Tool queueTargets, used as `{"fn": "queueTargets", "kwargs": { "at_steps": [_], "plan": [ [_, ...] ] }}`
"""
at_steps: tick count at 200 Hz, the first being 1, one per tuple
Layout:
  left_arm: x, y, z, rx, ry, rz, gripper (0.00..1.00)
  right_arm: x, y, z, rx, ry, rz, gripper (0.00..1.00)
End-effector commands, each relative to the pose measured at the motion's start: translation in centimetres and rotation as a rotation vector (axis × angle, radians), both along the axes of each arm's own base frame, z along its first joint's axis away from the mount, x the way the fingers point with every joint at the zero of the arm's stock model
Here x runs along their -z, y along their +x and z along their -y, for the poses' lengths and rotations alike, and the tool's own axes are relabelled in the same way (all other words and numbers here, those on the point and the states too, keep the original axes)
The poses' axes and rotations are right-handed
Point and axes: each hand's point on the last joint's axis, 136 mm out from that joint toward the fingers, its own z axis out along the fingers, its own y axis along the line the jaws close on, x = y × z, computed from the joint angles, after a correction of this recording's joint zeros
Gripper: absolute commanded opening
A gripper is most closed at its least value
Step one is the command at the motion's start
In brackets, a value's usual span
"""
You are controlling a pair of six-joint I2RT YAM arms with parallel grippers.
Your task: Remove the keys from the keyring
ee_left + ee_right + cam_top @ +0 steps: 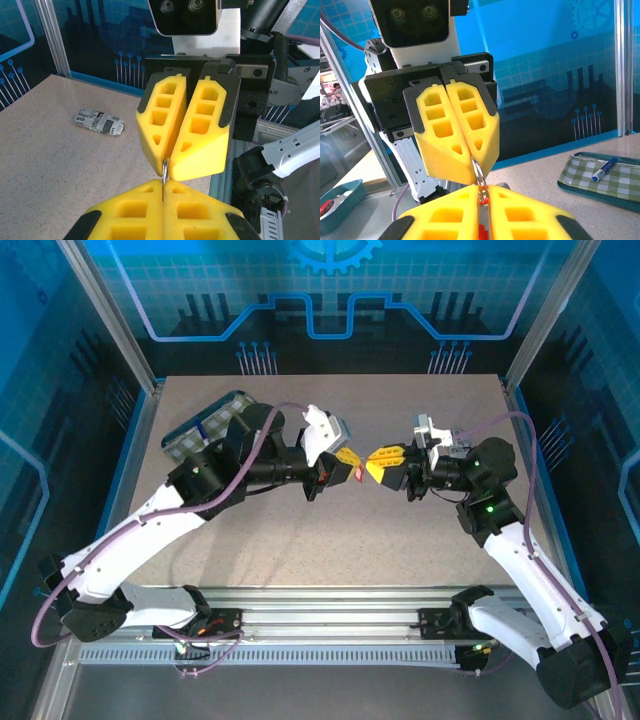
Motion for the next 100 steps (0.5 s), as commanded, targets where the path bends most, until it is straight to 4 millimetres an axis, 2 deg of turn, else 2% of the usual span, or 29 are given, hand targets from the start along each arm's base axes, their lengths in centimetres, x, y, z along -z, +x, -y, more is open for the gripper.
{"fn": "queueTargets", "kwargs": {
  "at_steps": [1,11,19,21,26,42,64,100],
  "plan": [
    [-1.6,-1.0,0.0,0.031,-0.052,0.029,0.07,-1.5,-2.0,0.0,-0.064,0.026,0.078,0.04],
    [-1.6,-1.1,0.0,0.036,-0.054,0.027,0.07,-1.7,-2.1,0.0,-0.066,0.035,0.083,0.07],
    [-1.7,-1.2,0.0,0.041,-0.057,0.024,0.07,-1.8,-2.1,0.0,-0.062,0.042,0.082,0.19],
    [-1.7,-1.3,0.0,0.044,-0.06,0.025,0.07,-1.8,-2.0,0.1,-0.056,0.044,0.078,0.26],
    [-1.8,-1.3,0.0,0.046,-0.062,0.023,0.07,-1.8,-1.8,0.1,-0.044,0.05,0.072,0.35],
    [-2.0,-1.6,0.0,0.054,-0.071,0.018,0.07,-2.1,-1.8,0.2,-0.046,0.069,0.077,0.47],
    [-2.2,-1.8,-0.2,0.059,-0.078,0.017,0.07,-3.3,-1.9,0.6,-0.083,0.12,0.056,0.54],
    [-2.5,-2.0,-0.3,0.06,-0.086,0.02,0.08,-4.7,-1.7,1.1,-0.182,0.173,-0.002,0.56]
  ]
}}
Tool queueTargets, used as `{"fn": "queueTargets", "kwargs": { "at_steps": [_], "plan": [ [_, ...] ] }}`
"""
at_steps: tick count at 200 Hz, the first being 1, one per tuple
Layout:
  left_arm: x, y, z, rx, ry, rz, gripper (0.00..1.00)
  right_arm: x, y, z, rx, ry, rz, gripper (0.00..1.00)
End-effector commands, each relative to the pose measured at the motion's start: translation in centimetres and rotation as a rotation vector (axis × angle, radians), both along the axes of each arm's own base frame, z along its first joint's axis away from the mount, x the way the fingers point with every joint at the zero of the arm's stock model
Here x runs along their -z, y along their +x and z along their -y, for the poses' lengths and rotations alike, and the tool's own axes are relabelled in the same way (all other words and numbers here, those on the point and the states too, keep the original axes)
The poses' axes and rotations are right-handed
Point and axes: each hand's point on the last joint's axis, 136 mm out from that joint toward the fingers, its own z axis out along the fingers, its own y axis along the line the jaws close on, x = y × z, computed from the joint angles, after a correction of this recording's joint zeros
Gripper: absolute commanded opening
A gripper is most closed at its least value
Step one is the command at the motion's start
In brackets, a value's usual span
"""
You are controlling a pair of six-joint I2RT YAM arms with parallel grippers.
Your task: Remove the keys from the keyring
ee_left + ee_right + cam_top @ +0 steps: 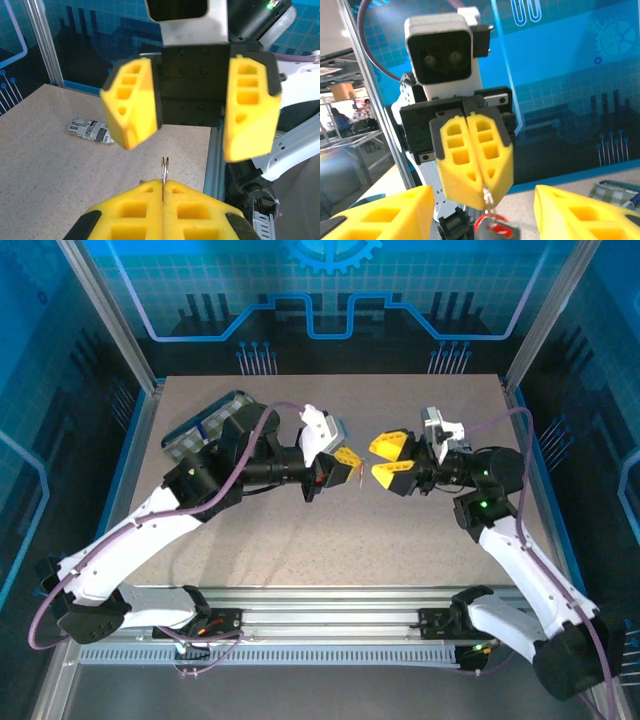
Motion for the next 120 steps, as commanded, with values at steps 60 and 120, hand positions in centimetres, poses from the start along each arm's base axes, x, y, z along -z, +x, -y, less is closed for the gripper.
{"fn": "queueTargets", "kwargs": {
  "at_steps": [60,120],
  "plan": [
    [-2.0,-1.3,-0.5,0.021,-0.067,0.018,0.08,-0.6,-0.9,0.8,-0.069,0.042,-0.003,0.49],
    [-2.0,-1.1,-0.2,0.022,-0.076,0.013,0.08,0.0,-2.0,0.1,-0.073,0.003,0.015,0.45]
  ]
}}
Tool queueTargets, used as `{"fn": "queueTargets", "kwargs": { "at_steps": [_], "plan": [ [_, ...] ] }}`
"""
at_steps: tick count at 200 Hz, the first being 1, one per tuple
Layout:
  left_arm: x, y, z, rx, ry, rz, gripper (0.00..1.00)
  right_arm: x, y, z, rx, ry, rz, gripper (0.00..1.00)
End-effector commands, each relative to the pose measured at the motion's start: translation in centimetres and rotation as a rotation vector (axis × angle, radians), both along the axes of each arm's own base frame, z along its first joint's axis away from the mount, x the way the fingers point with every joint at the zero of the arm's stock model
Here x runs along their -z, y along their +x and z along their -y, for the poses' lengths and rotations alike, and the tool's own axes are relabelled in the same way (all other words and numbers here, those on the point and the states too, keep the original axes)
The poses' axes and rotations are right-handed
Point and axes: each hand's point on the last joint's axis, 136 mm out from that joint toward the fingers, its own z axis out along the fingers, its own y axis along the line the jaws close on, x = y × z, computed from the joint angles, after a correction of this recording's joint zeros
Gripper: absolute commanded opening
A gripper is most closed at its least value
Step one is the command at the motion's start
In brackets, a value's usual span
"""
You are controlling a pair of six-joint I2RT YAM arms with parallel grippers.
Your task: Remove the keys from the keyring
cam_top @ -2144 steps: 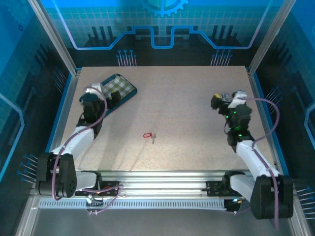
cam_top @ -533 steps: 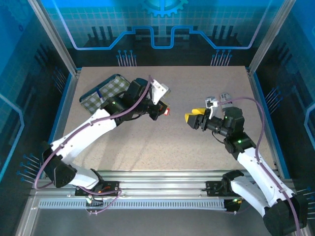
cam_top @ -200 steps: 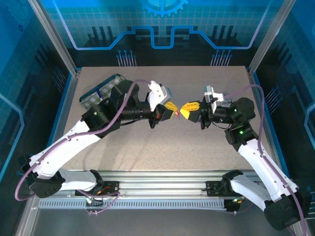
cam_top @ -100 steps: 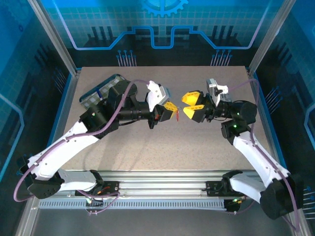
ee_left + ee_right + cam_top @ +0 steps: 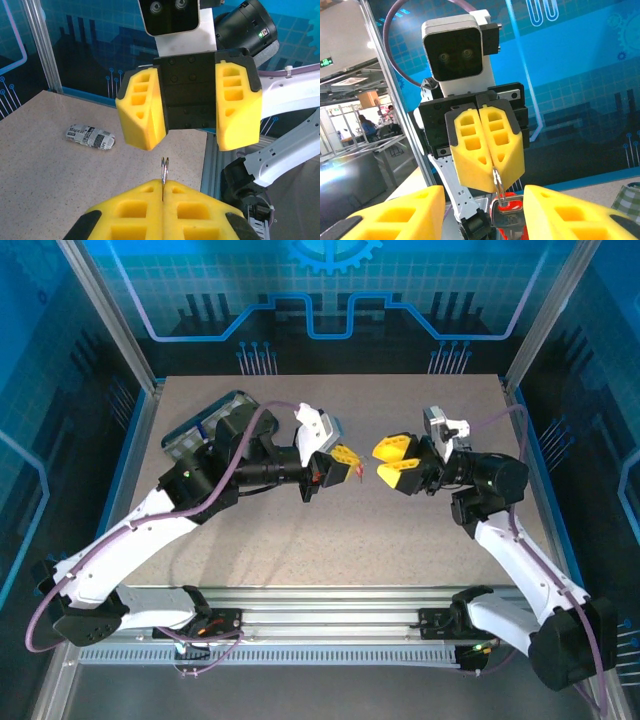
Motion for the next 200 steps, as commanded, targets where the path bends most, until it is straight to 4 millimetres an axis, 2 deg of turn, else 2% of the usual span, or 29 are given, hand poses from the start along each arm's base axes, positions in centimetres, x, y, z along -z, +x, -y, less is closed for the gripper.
{"fn": "queueTargets", "kwargs": {
  "at_steps": [1,42,75,126,162,187,200],
  "plan": [
    [-1.1,-0.7,0.0,0.021,-0.042,0.015,0.08,0.3,-0.7,-0.5,-0.005,-0.018,0.036,0.45],
    [-1.2,-0.8,0.1,0.028,-0.048,0.006,0.08,0.5,-0.8,-1.1,-0.004,-0.033,0.042,0.49],
    [-1.0,-0.8,0.2,0.032,-0.045,0.0,0.08,0.1,-1.2,-1.3,-0.017,-0.028,0.052,0.35],
    [-0.8,-0.8,0.3,0.039,-0.042,-0.009,0.07,-0.4,-1.4,-1.3,-0.015,-0.015,0.071,0.24],
    [-0.7,-1.0,0.5,0.051,-0.044,-0.018,0.07,-0.8,-1.5,-1.3,-0.011,-0.006,0.079,0.21],
    [-0.7,-1.0,0.5,0.055,-0.044,-0.021,0.07,-1.1,-1.5,-1.3,-0.005,0.0,0.086,0.11],
    [-0.7,-1.1,0.5,0.057,-0.045,-0.023,0.07,-1.1,-1.4,-1.3,0.0,0.002,0.087,0.09]
  ]
}}
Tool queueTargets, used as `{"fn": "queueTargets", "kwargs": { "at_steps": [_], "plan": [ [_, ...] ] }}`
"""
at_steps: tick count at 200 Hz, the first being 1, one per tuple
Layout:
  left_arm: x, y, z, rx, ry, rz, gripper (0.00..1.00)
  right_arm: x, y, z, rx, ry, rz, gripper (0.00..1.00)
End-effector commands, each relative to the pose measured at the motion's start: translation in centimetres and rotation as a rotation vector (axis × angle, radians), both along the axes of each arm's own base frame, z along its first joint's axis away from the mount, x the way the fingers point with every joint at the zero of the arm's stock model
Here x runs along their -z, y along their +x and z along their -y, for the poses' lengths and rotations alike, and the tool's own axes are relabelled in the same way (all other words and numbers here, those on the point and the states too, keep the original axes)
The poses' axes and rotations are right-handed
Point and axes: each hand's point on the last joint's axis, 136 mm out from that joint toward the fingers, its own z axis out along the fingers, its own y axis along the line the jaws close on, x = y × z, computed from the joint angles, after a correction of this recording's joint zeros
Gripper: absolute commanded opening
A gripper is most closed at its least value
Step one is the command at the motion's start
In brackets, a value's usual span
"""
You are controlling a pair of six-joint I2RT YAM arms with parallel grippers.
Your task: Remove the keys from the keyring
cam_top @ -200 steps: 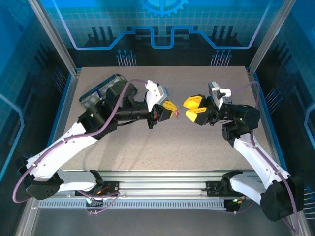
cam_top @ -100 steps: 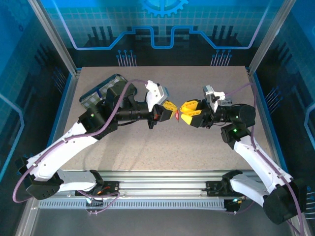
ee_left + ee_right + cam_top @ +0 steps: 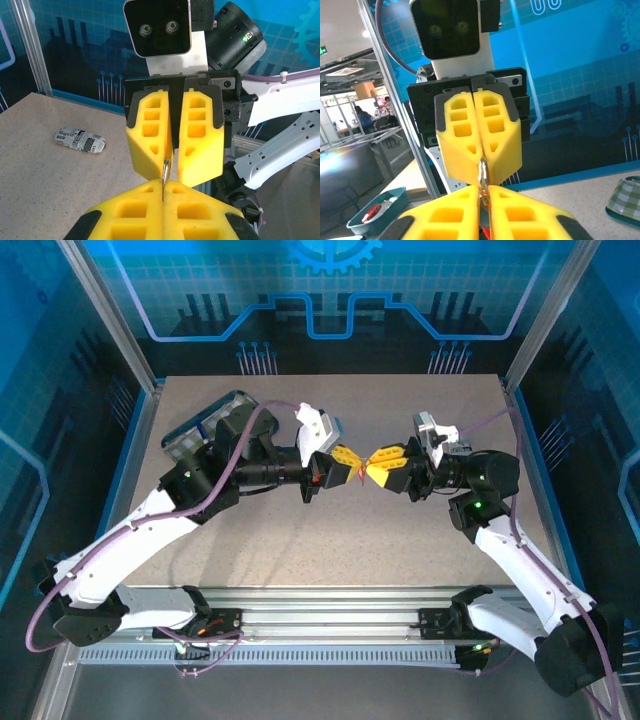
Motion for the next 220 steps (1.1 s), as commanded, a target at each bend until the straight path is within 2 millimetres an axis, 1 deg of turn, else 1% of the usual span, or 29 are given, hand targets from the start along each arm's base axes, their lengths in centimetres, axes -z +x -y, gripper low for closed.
{"fn": "queueTargets", "kwargs": {
  "at_steps": [1,17,29,55,65,75,83,94,100,115,127,143,159,183,195,210,220],
  "plan": [
    [-0.4,-0.6,0.2,0.026,-0.018,-0.004,0.07,-2.0,-1.1,0.0,0.0,0.034,0.075,0.09],
    [-0.5,-0.6,0.2,0.024,-0.022,-0.002,0.07,-2.1,-1.2,-0.1,-0.002,0.033,0.078,0.06],
    [-0.6,-0.6,0.1,0.022,-0.026,0.001,0.07,-2.1,-1.2,-0.1,0.003,0.028,0.085,0.0],
    [-0.5,-0.5,0.1,0.016,-0.024,0.005,0.09,-1.7,-1.1,-0.2,0.05,0.004,0.123,0.0],
    [-0.5,-0.4,0.0,0.009,-0.024,0.008,0.17,-1.5,-1.1,-0.2,0.082,-0.009,0.148,0.0],
    [-0.5,-0.3,0.0,0.003,-0.025,0.008,0.24,-1.2,-1.2,-0.2,0.117,-0.025,0.179,0.0],
    [-0.5,-0.2,-0.1,-0.007,-0.03,0.005,0.34,-1.0,-1.2,0.0,0.167,-0.037,0.218,0.0],
    [-0.7,0.1,-0.4,-0.034,-0.042,0.009,0.51,-1.0,-1.2,0.3,0.23,-0.055,0.284,0.0],
    [-0.9,0.2,-0.8,-0.054,-0.053,0.013,0.55,-0.9,-1.2,0.4,0.266,-0.068,0.331,0.0],
    [-1.4,0.4,-1.9,-0.087,-0.084,0.023,0.57,-0.6,-1.3,0.8,0.353,-0.114,0.428,0.0],
    [-1.9,0.4,-2.9,-0.108,-0.11,0.021,0.58,-0.7,-1.7,1.0,0.397,-0.132,0.52,0.0],
    [-2.2,0.2,-4.1,-0.127,-0.13,0.018,0.59,-0.8,-2.6,1.1,0.419,-0.151,0.631,0.0],
    [-2.1,0.1,-4.8,-0.141,-0.124,0.013,0.59,-0.7,-3.3,1.2,0.441,-0.172,0.725,0.0],
    [-1.5,0.0,-5.3,-0.15,-0.105,0.0,0.57,-0.7,-4.5,1.3,0.468,-0.194,0.893,0.0],
    [-1.3,0.0,-5.3,-0.149,-0.103,-0.005,0.56,-0.6,-4.4,1.3,0.49,-0.214,0.93,0.0],
    [-1.1,0.1,-5.3,-0.144,-0.098,-0.01,0.54,0.1,-4.4,1.1,0.483,-0.244,0.974,0.0],
    [-1.0,0.1,-5.2,-0.141,-0.096,-0.016,0.53,-0.3,-4.7,1.2,0.491,-0.235,1.008,0.0]
  ]
}}
